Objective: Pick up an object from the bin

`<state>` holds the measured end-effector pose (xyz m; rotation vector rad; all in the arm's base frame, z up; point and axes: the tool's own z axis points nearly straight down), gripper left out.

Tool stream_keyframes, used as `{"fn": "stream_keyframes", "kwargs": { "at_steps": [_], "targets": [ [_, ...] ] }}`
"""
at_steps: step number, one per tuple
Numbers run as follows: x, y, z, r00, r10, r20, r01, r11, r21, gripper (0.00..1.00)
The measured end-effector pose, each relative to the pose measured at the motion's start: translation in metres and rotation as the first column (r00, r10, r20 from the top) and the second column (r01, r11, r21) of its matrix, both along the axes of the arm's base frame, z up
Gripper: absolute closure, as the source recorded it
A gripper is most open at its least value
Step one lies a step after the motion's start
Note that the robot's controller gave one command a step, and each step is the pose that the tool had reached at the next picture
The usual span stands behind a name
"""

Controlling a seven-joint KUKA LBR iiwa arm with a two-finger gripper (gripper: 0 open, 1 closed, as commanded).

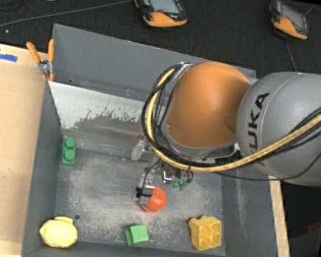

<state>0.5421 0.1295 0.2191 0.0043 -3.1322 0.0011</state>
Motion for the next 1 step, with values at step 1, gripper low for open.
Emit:
{"fn": "stream_keyframes", "kwargs": {
  "at_steps": [1],
  "targets": [
    [0.0017,-0.0008,0.0042,1.000,-0.003,0.008,0.003,1.000,0.001,0.00]
  ]
}}
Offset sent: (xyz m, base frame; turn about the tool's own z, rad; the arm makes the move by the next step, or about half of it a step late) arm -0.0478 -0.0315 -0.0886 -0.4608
